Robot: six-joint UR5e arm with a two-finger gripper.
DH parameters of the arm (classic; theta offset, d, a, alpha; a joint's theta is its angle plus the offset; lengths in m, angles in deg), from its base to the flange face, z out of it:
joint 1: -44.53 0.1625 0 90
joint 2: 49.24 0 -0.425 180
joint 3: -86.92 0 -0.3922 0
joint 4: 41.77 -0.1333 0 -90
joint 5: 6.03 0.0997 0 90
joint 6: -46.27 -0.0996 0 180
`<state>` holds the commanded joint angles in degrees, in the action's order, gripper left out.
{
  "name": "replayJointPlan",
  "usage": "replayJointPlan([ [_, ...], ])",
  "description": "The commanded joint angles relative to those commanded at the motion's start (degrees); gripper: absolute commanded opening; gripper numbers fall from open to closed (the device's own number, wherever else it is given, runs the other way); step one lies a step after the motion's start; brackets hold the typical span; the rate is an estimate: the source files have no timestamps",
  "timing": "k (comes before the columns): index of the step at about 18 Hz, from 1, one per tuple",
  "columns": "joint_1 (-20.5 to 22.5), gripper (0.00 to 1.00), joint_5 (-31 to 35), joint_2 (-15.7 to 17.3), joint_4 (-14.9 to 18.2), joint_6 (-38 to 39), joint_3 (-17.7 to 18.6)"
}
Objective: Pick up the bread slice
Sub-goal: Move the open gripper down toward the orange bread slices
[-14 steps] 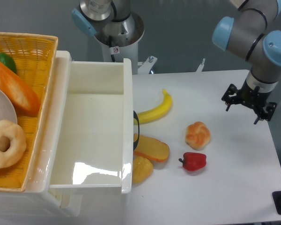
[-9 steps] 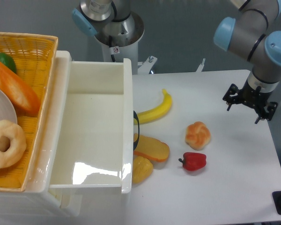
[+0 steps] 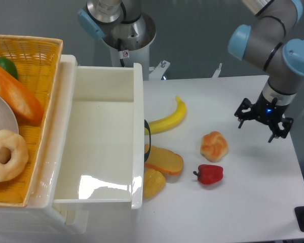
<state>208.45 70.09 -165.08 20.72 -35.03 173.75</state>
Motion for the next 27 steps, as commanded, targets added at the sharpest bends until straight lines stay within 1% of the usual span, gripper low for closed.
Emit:
replayJointPlan([
  [3, -2.81, 1.0, 0.09, 1.14, 0.0, 0.27, 0.27],
  [5, -4.66, 1.0, 0.44, 2.54, 0.26, 0.27, 1.14],
  [7, -6.33, 1.0, -0.26, 2.73, 0.35, 1.23, 1.06],
  [10, -9.32, 1.0, 0.09, 1.15, 0.44, 2.91, 0.62],
  [12, -10.21, 1.0, 0.35, 0.62, 0.7, 2.99, 0.35],
  [14, -10.12, 1.0, -0.08, 0.01, 2.71, 2.3, 0.36],
  [16, -11.17, 1.0, -0.09, -0.7, 3.25, 0.89, 0.44],
  [20, -14.07, 1.0, -0.78, -3.51, 3.16, 0.09, 0.18],
  [23, -15.83, 1.0, -2.54, -5.79, 2.99, 0.09, -0.96],
  [27, -17.76, 1.0, -3.07, -9.13, 2.9, -0.25, -2.9],
])
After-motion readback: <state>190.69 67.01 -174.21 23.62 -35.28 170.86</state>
